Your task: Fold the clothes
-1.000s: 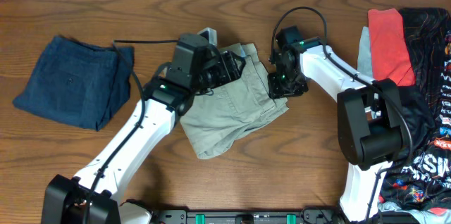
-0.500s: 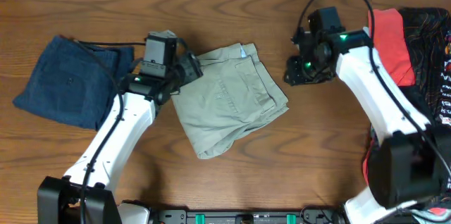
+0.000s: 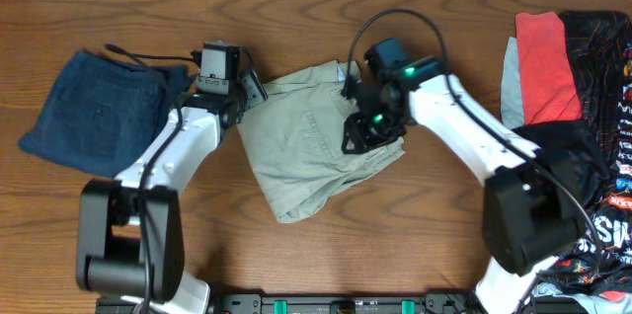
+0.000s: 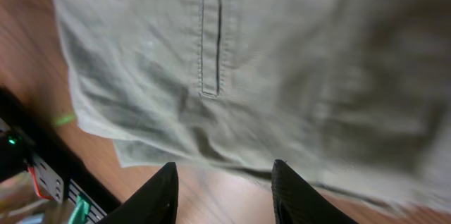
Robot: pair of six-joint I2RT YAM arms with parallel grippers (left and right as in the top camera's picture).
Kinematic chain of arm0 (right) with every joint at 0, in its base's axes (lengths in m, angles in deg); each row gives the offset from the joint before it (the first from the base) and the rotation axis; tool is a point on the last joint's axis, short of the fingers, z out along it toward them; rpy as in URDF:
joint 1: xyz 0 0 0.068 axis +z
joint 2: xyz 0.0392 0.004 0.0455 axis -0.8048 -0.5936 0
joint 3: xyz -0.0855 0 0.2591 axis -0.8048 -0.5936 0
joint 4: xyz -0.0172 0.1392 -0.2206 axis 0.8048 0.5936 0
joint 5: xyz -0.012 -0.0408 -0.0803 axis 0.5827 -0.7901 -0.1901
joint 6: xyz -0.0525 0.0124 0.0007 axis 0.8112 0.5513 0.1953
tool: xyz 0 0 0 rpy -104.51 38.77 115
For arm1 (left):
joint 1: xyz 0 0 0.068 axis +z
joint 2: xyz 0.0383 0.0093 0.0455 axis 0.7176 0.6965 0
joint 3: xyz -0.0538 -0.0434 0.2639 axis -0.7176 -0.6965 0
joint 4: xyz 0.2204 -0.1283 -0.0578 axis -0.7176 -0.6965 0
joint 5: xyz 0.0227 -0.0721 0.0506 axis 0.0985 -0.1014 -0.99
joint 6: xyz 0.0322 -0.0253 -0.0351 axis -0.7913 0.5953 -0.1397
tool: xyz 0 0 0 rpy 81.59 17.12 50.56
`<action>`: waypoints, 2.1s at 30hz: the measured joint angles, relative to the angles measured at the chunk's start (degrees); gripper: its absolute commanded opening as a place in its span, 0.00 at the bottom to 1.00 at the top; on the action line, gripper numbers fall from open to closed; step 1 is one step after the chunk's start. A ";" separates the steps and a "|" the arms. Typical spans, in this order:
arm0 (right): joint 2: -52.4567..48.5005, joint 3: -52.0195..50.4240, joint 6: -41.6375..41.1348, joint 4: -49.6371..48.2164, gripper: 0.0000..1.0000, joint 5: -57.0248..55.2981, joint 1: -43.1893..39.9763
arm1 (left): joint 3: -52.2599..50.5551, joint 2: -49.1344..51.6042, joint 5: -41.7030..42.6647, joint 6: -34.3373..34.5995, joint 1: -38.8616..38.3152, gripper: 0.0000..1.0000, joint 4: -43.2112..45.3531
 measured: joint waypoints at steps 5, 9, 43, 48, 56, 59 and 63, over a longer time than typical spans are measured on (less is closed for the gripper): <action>-4.22 -0.15 0.17 0.35 0.40 -2.08 1.73 | 0.02 4.04 -0.07 -0.94 -0.02 0.65 -3.30; -7.41 -0.17 0.33 1.44 0.39 -4.90 1.68 | 0.13 4.79 -0.31 -1.44 -0.02 0.65 -9.57; 5.29 -0.37 -10.84 -1.27 0.85 -45.11 -5.86 | 1.18 -9.07 15.34 -18.82 -0.11 0.98 -7.08; 16.00 -0.35 -11.02 -0.94 0.88 -39.43 -5.14 | 1.16 -0.94 21.46 -21.59 -0.11 0.99 -2.23; 22.91 -0.35 -10.99 3.78 0.89 -33.57 -5.09 | 1.33 9.62 29.59 -22.75 -0.22 0.99 2.86; 23.47 -0.35 -10.99 5.03 0.89 -33.05 -5.09 | 2.01 10.54 30.88 -22.73 -1.05 0.98 3.26; 23.50 -0.35 -10.99 5.88 0.89 -32.61 -5.09 | 2.82 11.82 32.46 -22.32 -4.28 0.76 3.17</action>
